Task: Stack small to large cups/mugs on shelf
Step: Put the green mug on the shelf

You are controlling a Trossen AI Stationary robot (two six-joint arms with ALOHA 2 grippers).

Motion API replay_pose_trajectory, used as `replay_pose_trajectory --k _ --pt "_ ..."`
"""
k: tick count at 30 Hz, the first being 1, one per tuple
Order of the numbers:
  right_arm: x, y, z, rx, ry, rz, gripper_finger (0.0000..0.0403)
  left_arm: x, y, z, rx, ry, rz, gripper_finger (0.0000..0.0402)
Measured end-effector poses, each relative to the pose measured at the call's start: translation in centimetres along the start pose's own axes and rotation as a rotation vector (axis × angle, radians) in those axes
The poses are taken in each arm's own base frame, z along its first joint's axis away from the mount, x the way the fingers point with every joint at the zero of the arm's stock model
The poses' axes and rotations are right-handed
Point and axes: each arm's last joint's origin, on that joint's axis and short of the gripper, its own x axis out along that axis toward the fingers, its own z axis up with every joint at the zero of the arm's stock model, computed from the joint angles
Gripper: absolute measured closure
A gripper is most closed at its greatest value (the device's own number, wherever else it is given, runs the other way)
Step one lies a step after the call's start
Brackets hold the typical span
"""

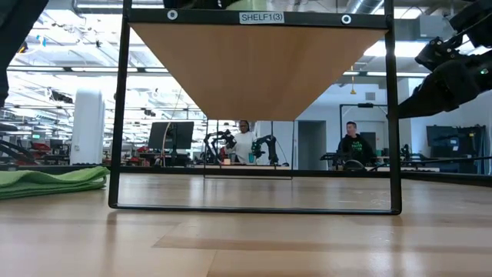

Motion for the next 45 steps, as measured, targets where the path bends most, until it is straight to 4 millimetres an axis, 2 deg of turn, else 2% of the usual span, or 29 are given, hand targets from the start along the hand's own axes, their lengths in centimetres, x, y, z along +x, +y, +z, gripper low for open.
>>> replay_pose_trajectory --k 9,28,37,45 --pt "0.0 0.0 0.0 0.000 0.000 0.000 0.0127 0.0 0.1 0.3 -0.083 -0.006 -0.002 0.0396" --pt "0.0 0.0 0.0 -0.001 0.001 0.000 0.0127 0.0 0.2 0.4 -0.093 -0.040 0.008 0.0396" --pt "0.0 0.0 0.0 -0.001 0.003 0.000 0.0127 1.9 -0.6 0.7 -0.057 0.003 0.040 0.0396" --pt "0.0 0.1 0.0 -0.007 0.004 0.026 0.0127 2.0 -0.5 0.8 -0.050 0.012 0.040 0.0396"
